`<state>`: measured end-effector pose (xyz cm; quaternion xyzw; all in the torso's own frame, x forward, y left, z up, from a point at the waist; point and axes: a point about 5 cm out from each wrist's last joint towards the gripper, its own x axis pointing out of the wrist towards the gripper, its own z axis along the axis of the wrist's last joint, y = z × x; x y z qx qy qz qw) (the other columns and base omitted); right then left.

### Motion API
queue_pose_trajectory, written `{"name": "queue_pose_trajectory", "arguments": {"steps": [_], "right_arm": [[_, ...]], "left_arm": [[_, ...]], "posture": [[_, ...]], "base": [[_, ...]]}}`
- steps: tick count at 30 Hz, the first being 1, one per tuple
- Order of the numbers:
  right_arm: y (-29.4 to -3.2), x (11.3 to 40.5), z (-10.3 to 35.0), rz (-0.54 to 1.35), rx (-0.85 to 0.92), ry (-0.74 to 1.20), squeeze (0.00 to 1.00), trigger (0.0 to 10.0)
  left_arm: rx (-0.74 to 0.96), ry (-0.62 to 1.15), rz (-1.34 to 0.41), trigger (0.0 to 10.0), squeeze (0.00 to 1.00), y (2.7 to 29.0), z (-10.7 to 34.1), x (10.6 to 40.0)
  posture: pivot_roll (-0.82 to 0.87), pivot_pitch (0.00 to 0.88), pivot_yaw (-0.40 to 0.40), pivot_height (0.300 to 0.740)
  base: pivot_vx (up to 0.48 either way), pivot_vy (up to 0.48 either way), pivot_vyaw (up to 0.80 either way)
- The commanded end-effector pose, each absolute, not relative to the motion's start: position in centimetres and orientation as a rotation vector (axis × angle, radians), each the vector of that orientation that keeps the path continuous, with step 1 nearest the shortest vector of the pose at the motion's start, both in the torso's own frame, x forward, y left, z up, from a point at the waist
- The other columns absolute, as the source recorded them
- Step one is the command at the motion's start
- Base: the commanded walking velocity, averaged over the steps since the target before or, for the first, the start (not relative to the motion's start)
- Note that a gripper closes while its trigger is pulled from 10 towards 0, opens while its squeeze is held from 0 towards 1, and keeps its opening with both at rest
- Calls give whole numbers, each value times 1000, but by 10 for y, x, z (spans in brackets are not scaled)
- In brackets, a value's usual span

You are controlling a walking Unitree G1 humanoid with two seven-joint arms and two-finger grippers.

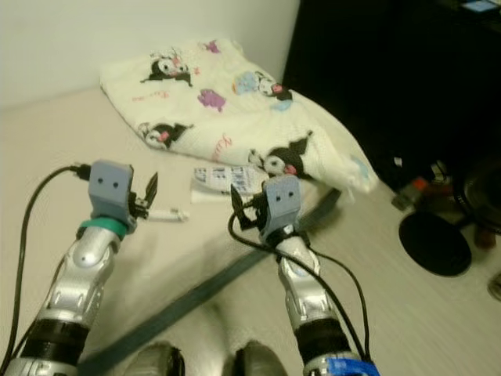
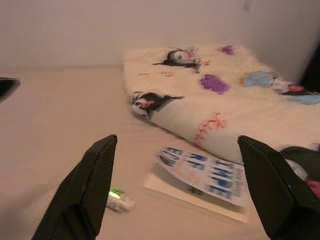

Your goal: Clean up the room

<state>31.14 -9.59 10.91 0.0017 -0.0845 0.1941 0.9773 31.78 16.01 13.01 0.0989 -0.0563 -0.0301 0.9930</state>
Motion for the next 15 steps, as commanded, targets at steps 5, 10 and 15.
{"name": "queue_pose_trajectory", "arguments": {"steps": [5,10,15], "right_arm": [[-107,311,107,363,-10,-163,0,10000],[-107,311,108,363,-9,-163,0,10000],[-107,311,108,362,-8,-163,0,10000]], "left_arm": [[194,-108,-73,10000,0,156,129,317],[180,-94,-72,10000,0,156,128,318],[177,-95,-79,10000,0,155,128,317]], "posture": [[-56,72,-3,705],[-57,73,-3,705],[-59,74,-2,705]], "base": [[434,0,0],[0,0,0],[0,0,0]]}}
